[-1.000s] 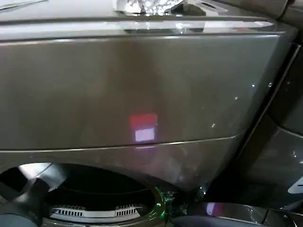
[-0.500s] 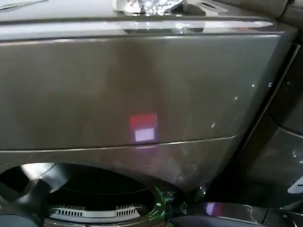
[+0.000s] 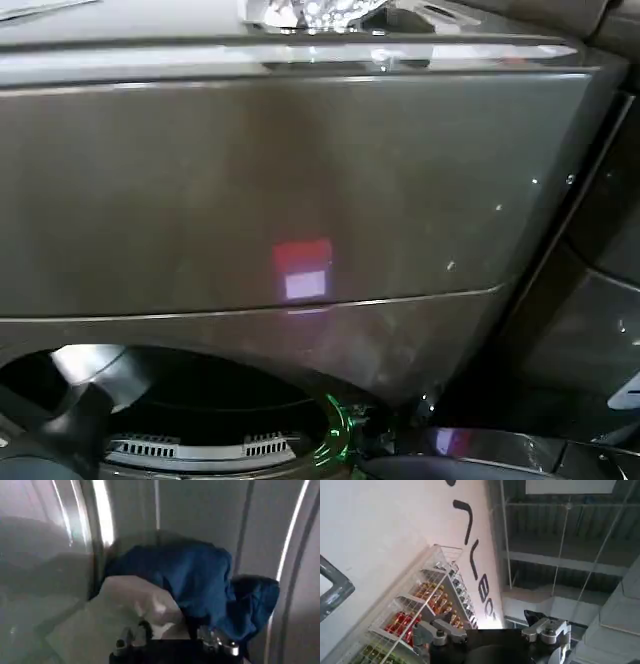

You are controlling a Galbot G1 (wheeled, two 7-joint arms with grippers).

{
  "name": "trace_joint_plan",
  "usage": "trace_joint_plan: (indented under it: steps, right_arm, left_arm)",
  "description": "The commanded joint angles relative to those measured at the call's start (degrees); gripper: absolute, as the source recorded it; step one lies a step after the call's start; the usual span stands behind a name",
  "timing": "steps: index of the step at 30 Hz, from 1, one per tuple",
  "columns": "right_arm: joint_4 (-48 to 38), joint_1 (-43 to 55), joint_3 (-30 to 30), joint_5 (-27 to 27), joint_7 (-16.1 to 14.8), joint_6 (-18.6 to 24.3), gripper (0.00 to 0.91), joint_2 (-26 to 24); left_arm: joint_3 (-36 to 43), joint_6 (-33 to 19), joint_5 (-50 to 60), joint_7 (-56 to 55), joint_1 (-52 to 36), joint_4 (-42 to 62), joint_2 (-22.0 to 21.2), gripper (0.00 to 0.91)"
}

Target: Grasp the clothes from the dryer.

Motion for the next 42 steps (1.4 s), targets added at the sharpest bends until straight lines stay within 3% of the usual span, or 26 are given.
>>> trace_joint_plan:
  steps: [1, 20, 31, 42]
  right_arm:
    - [0.06, 0.08, -0.04, -0.02, -0.01, 0.04, 0.907, -0.01]
    - [1.09, 0.81, -0.98, 0.12, 0.08, -0.01, 0.907, 0.22]
    - [1.37, 1.27, -1.41, 0.14, 0.06, 0.02, 0.907, 0.31]
    - [1.77, 1.95, -2.08, 0.1, 0.02, 0.08, 0.907, 0.38]
  left_arm:
    - [-0.44, -0.34, -0.69, -0.05, 0.02, -0.15, -0.05, 0.0]
    - [-11.02, 4.37, -14.65, -15.68, 4.03, -6.21, 1.33, 0.0]
    - [-24.76, 7.46, -23.02, -30.38, 10.36, -14.39, 2.06, 0.0]
    - [-38.06, 8.93, -30.5, -45.05, 19.64, -29.39, 2.69, 0.0]
